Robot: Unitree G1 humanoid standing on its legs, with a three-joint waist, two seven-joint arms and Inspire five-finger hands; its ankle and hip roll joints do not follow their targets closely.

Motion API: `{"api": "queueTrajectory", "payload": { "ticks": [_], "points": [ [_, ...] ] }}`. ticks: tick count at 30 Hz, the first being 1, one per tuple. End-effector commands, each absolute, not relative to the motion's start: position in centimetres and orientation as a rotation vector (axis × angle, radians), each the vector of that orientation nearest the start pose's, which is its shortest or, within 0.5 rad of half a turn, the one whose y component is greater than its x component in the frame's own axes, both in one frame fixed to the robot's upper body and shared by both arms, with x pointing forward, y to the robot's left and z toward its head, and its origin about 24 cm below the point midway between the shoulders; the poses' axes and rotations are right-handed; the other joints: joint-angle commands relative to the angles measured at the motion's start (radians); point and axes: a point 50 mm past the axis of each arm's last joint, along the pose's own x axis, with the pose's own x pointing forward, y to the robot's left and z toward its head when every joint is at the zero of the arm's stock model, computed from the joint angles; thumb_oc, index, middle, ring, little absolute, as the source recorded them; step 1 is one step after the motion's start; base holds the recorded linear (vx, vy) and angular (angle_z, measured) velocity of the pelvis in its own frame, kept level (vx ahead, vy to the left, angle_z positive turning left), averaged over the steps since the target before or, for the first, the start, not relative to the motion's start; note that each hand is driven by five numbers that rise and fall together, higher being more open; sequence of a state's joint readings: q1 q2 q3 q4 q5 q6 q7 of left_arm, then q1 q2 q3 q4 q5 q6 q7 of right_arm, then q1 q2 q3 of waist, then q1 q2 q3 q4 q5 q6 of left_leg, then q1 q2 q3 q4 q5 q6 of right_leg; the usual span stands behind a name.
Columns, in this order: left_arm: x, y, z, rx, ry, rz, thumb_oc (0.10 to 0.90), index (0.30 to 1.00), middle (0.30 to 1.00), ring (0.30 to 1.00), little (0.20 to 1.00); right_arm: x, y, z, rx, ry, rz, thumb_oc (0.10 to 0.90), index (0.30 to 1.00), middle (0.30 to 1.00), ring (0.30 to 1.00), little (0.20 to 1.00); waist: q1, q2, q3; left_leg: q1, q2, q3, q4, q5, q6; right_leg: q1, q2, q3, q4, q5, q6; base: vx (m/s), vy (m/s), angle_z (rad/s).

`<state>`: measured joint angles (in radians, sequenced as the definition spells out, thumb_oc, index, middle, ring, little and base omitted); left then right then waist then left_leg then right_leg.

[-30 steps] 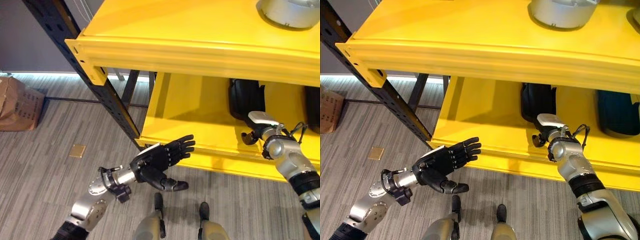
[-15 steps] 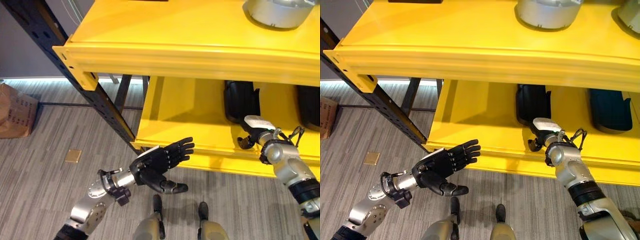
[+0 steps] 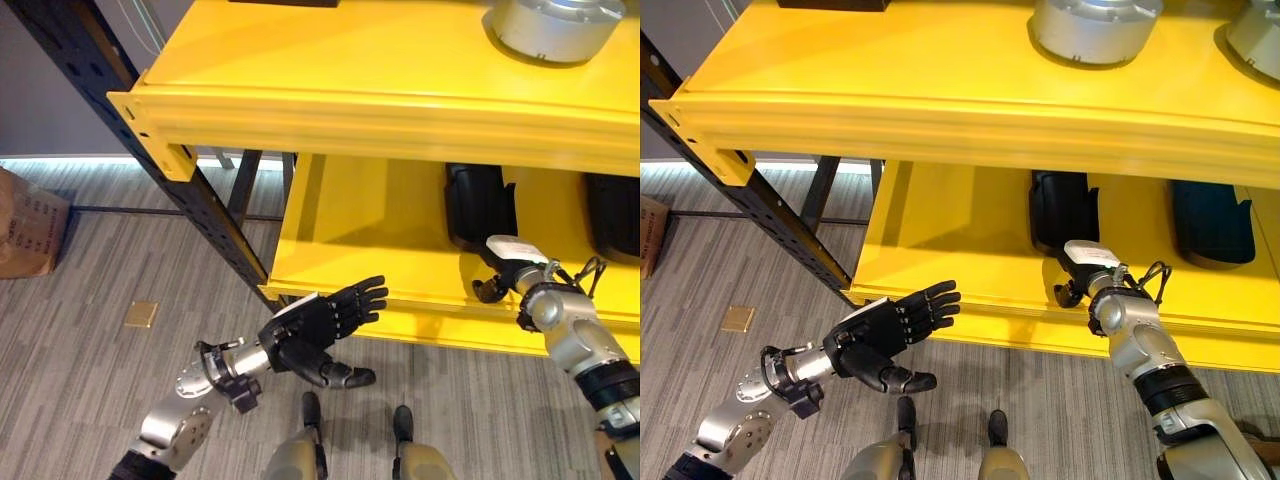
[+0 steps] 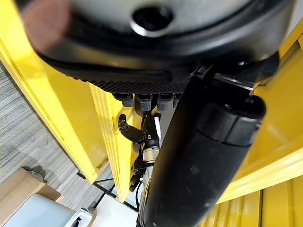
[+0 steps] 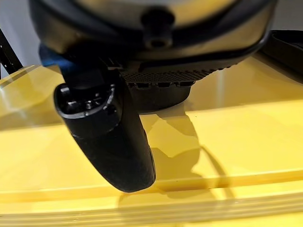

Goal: Move parts from the plastic box to the shelf.

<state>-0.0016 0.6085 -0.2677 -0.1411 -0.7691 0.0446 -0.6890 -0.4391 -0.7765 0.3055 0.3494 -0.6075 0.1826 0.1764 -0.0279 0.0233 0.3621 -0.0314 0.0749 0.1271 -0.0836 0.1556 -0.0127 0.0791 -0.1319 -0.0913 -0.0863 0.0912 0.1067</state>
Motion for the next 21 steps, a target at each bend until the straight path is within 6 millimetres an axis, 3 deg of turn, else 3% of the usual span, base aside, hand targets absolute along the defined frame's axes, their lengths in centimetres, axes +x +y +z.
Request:
{"api": "queueTrajectory", "payload": {
  "ticks": [1, 6, 12, 21],
  "points": [
    [22.0, 14.8, 10.8, -0.210, -0.186, -1.076, 0.900, 1.000, 1.000, 1.000, 1.000, 32.8, -27.3, 13.2, -1.472, 0.092, -0.045, 0.900, 1.000, 1.000, 1.000, 1.000, -0.005, -0.006, -0.076, 0.101, 0.035, 0.037, -0.003, -0.153, -0.029, -0.039, 0.029, -0.008, 0.063, -0.083, -0.013, 0.00, 0.000, 0.00],
    [22.0, 14.6, 10.8, -0.224, -0.191, -1.072, 0.900, 1.000, 1.000, 1.000, 1.000, 33.2, -27.3, 14.8, -1.461, -0.083, -0.197, 0.900, 1.000, 1.000, 1.000, 1.000, -0.006, 0.005, -0.081, 0.101, 0.032, 0.037, -0.004, -0.156, -0.028, -0.038, 0.030, -0.004, 0.055, -0.081, -0.012, 0.00, 0.000, 0.00],
    [21.9, 14.5, 11.0, -0.242, -0.200, -1.080, 0.900, 1.000, 1.000, 1.000, 1.000, 33.1, -27.2, 15.5, -1.466, -0.184, -0.230, 0.900, 1.000, 1.000, 1.000, 1.000, -0.008, 0.018, -0.081, 0.098, 0.031, 0.033, -0.003, -0.157, -0.027, -0.042, 0.028, -0.003, 0.058, -0.085, -0.012, 0.00, 0.006, 0.00],
    [21.5, 14.4, 10.9, -0.263, -0.204, -1.083, 0.900, 1.000, 1.000, 1.000, 1.000, 32.4, -25.3, 16.7, -1.509, -0.380, -0.207, 0.900, 1.000, 1.000, 1.000, 1.000, -0.017, 0.031, -0.088, 0.100, 0.027, 0.031, -0.003, -0.160, -0.027, -0.044, 0.023, -0.001, 0.063, -0.091, -0.011, 0.00, 0.008, 0.00]
  ]
}}
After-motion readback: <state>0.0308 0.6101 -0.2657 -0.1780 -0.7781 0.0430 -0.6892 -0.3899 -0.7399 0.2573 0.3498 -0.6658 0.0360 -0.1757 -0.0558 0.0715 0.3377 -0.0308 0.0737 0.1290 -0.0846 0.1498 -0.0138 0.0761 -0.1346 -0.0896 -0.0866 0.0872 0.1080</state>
